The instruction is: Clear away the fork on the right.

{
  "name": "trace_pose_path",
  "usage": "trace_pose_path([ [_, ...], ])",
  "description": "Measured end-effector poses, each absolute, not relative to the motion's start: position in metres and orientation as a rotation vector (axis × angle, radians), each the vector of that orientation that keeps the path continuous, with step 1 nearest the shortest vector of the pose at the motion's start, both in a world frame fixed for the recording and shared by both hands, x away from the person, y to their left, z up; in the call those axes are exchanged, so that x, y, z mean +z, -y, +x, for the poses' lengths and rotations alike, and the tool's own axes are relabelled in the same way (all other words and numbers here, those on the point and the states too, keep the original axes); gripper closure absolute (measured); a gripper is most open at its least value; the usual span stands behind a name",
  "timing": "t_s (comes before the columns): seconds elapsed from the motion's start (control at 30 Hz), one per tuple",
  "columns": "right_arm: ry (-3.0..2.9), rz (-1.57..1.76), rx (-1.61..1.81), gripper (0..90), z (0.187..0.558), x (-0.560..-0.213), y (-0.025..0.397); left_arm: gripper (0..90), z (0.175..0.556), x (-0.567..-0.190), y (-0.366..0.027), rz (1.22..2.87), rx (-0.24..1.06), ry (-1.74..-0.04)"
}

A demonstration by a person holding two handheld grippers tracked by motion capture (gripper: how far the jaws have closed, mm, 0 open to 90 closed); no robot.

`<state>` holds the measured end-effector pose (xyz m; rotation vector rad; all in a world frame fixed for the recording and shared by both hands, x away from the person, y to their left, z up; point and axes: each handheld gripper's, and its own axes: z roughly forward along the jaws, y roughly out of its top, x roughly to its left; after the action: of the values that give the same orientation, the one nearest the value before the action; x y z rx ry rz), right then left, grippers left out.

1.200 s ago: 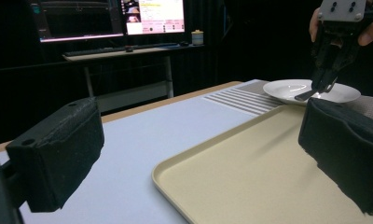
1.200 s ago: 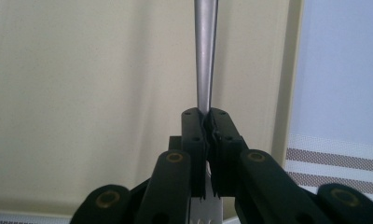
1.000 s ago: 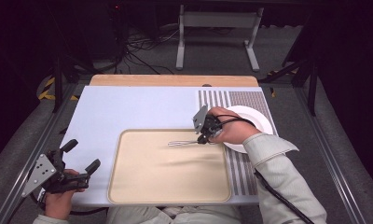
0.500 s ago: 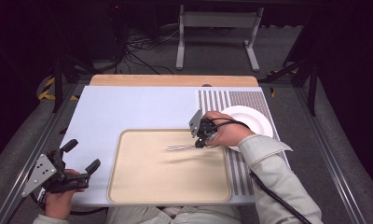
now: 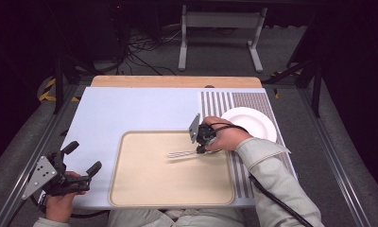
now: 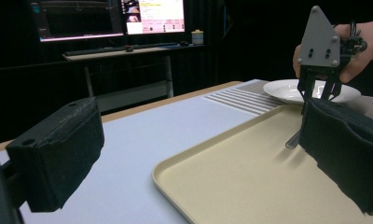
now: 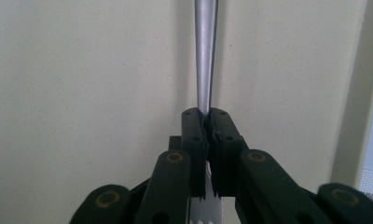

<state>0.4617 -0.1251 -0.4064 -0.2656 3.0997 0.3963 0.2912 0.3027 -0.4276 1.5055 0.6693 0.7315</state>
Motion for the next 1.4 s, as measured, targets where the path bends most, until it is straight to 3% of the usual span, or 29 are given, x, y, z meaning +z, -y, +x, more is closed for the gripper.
trace_pose_path([
  [0.8, -3.137, -0.261, 0.340, 85.8, 0.464, -0.418, 0.123, 1.0, 0.291, -0.427, -0.303, 1.508, 0.729, -0.669],
  [0.97, -3.143, -0.260, 0.365, 82.3, 0.464, -0.415, 0.124, 0.9, 0.291, -0.427, -0.303, 1.506, 0.730, -0.669],
  [1.2, -3.118, -0.276, 0.458, 90.0, 0.458, -0.404, 0.120, 0.9, 0.291, -0.427, -0.303, 1.506, 0.730, -0.669],
  [1.4, -3.081, -0.298, 0.577, 90.0, 0.455, -0.396, 0.107, 0.9, 0.291, -0.427, -0.303, 1.505, 0.730, -0.668],
])
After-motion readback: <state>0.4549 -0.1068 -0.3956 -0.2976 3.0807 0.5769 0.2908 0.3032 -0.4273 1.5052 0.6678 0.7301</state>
